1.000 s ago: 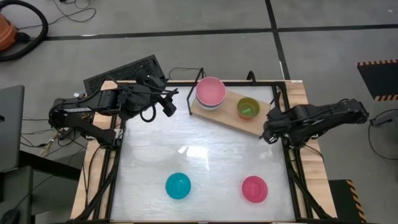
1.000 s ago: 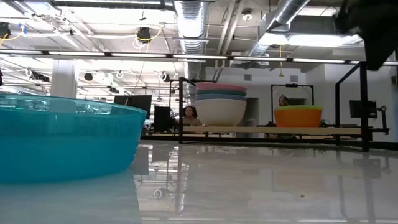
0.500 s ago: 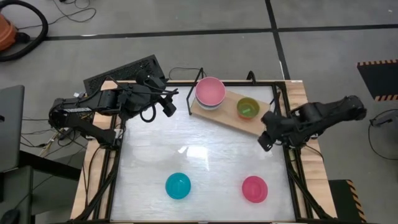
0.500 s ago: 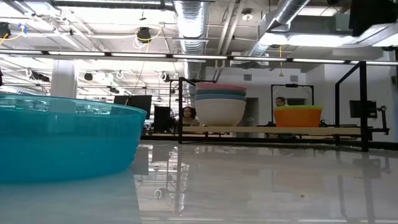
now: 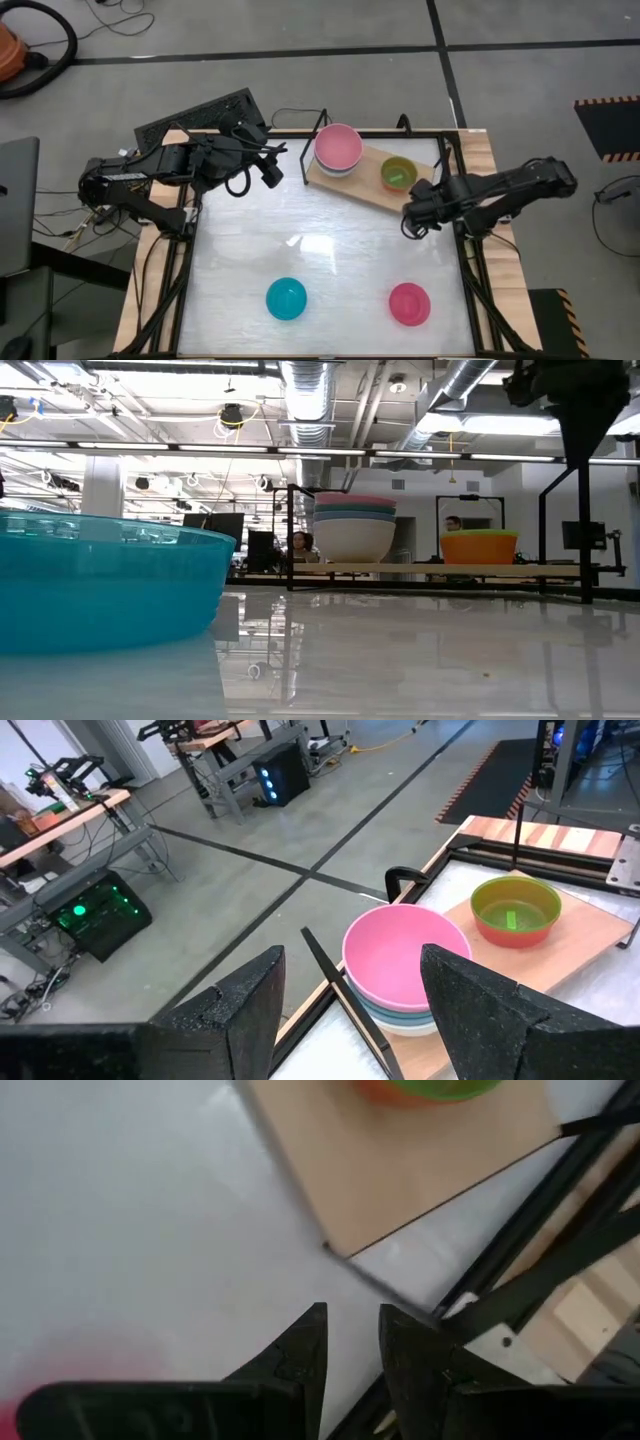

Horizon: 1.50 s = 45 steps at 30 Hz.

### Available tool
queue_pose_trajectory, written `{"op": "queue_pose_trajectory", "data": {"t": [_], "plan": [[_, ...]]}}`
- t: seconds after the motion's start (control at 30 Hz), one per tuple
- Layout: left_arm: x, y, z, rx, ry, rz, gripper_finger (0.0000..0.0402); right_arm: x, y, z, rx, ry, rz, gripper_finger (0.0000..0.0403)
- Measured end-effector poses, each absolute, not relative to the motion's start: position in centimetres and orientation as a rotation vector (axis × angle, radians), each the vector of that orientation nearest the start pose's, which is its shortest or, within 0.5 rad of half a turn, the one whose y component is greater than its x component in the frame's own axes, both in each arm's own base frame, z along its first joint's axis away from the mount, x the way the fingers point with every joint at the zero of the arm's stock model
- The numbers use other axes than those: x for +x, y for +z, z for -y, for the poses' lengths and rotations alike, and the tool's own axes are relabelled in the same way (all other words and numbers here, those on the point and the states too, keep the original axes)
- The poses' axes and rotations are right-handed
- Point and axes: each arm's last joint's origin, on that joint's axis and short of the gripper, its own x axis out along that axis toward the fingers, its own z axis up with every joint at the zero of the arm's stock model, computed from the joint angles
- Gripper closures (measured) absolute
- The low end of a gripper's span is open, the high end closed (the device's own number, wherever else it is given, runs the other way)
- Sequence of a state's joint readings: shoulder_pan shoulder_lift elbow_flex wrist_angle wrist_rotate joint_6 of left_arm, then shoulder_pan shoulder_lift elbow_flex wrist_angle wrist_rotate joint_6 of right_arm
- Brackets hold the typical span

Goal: Place and stack bowls onto a shelf
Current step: Adjust the shelf, then stack the light pink bowl on top of the light green bowl on the shelf

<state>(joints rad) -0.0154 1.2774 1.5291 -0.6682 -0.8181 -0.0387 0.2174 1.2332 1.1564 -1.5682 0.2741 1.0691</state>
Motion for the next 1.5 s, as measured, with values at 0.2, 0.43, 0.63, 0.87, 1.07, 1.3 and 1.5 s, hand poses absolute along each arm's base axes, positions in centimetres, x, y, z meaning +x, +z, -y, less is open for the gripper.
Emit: {"op": "queue_pose_trajectory", "data": {"t": [0.2,0.43,0.63,0.87,1.07,1.3,1.5], "plan": [[24.6,44.0,-1.7,0.130,0.799,-0.373,0.0180,17.4,29.8,-1.9,0.462,-0.911,-1.344,0.0285],[24.6,44.0,-1.7,0.128,0.800,-0.372,0.0180,17.5,29.8,-0.6,0.466,-0.928,-1.360,0.0285],[24.6,44.0,-1.7,0.127,0.800,-0.372,0.0180,17.5,29.8,0.4,0.422,-0.943,-1.359,0.0285],[24.6,44.0,-1.7,0.128,0.800,-0.372,0.0180,17.5,31.1,0.2,0.443,-0.893,-1.317,0.0285],[24.6,44.0,-1.7,0.128,0.799,-0.372,0.0180,18.6,33.1,-3.0,0.518,-0.521,-1.280,0.0285],[24.7,44.0,-1.7,0.124,0.782,-0.374,0.0180,18.9,32.8,-9.5,0.575,-0.269,-1.275,0.0283],[24.8,43.9,-1.6,0.095,0.719,-0.374,0.0180,18.1,30.9,-13.4,0.512,-0.352,-1.384,0.0236]]}}
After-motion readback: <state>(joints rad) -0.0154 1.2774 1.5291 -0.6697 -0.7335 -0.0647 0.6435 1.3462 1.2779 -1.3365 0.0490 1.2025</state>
